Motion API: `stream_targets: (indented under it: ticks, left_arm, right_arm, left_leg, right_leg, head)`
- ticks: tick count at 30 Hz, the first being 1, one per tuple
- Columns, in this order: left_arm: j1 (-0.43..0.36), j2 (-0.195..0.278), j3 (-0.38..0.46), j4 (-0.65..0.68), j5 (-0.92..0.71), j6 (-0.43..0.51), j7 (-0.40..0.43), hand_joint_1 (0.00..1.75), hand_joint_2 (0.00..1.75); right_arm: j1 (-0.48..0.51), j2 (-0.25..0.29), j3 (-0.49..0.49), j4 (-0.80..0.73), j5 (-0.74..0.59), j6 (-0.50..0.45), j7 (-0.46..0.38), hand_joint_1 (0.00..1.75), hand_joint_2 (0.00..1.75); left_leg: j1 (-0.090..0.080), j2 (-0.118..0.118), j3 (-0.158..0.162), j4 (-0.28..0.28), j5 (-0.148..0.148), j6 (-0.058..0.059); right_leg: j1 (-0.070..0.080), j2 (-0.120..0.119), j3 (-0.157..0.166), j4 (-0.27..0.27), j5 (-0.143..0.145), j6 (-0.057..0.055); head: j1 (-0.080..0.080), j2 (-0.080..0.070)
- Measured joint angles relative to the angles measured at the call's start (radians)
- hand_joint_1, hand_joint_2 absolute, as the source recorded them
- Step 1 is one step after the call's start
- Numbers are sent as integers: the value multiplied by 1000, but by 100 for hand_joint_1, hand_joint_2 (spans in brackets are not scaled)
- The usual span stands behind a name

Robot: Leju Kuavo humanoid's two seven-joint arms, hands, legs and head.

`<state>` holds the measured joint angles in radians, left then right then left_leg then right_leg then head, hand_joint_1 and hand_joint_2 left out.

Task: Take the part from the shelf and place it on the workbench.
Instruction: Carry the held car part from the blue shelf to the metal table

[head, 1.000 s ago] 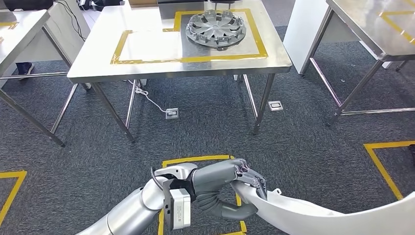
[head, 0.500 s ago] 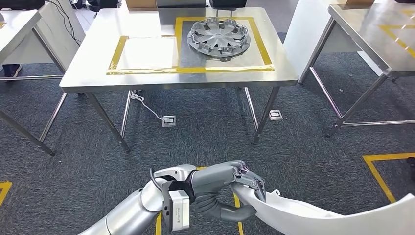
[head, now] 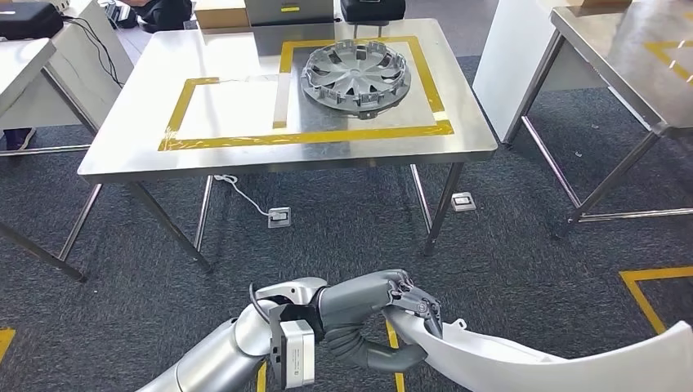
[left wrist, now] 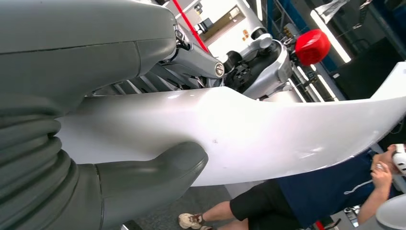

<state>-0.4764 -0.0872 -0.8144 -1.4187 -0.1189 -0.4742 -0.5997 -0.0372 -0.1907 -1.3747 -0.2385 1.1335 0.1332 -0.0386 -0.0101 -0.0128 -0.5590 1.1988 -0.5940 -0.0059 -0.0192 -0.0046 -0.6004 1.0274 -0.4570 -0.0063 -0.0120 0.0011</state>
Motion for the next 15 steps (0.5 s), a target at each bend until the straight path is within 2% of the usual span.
stream_targets:
  ticks: [2,3,4,5,7,8,9,11,12,13,15]
  left_arm:
    - [3,3,0,1,0,0,0,175,175]
    - [5,5,0,2,0,0,0,175,175]
    - [5,7,0,2,0,0,0,175,175]
    - [5,8,0,3,0,0,0,175,175]
    - [7,10,0,3,0,0,0,175,175]
    - [8,10,0,2,0,0,0,175,175]
    - [10,11,0,1,0,0,1,175,175]
    - [11,8,1,-5,0,0,1,175,175]
    - [10,7,1,-9,0,0,1,175,175]
    - [9,5,1,-12,0,0,1,175,175]
    - [10,3,1,-16,0,0,1,175,175]
  right_arm:
    - [0,0,3,0,7,0,5,0,0]
    - [1,0,4,0,9,0,5,0,0]
    - [1,0,6,0,9,0,5,0,0]
    - [1,0,7,0,10,0,6,0,0]
    - [1,0,9,0,14,0,10,0,0]
    - [0,0,11,0,17,0,13,0,0]
    - [-1,-1,12,0,19,0,15,0,0]
    - [-2,-4,16,0,21,0,18,0,0]
    - [-4,-6,17,0,21,-1,16,0,0]
    - [-6,-7,18,0,20,-1,13,0,0]
    - [-10,-8,18,0,14,-4,7,0,0]
  left_leg:
    - [3,1,-83,95,-48,-5]
    - [3,2,-112,108,-62,-5]
    - [3,3,-125,90,-54,-3]
    - [3,7,-127,47,-23,2]
    - [-3,33,-114,-72,94,16]
    - [-6,42,-109,-114,137,23]
    - [-9,48,-106,-139,163,29]
    - [-7,35,-92,-149,161,40]
    - [-5,29,-79,-155,159,46]
    - [-3,24,-66,-159,154,52]
    - [-1,17,-44,-166,140,61]
  right_leg:
    - [0,-3,20,0,-20,-1]
    - [0,-6,35,0,-33,0]
    - [0,-9,51,0,-45,1]
    - [1,-12,70,0,-60,2]
    - [3,-20,101,0,-88,8]
    - [5,-24,112,0,-101,13]
    - [7,-28,123,-1,-110,20]
    - [8,-34,136,7,-112,33]
    - [7,-30,130,30,-104,38]
    - [5,-23,108,70,-96,42]
    - [2,-8,30,183,-107,49]
  head:
    - [-3,0]
    - [-4,0]
    - [-5,0]
    - [-6,0]
    - [-8,0]
    - [-9,0]
    - [-9,0]
    - [-9,0]
    - [-9,0]
    - [-8,0]
    - [-4,0]
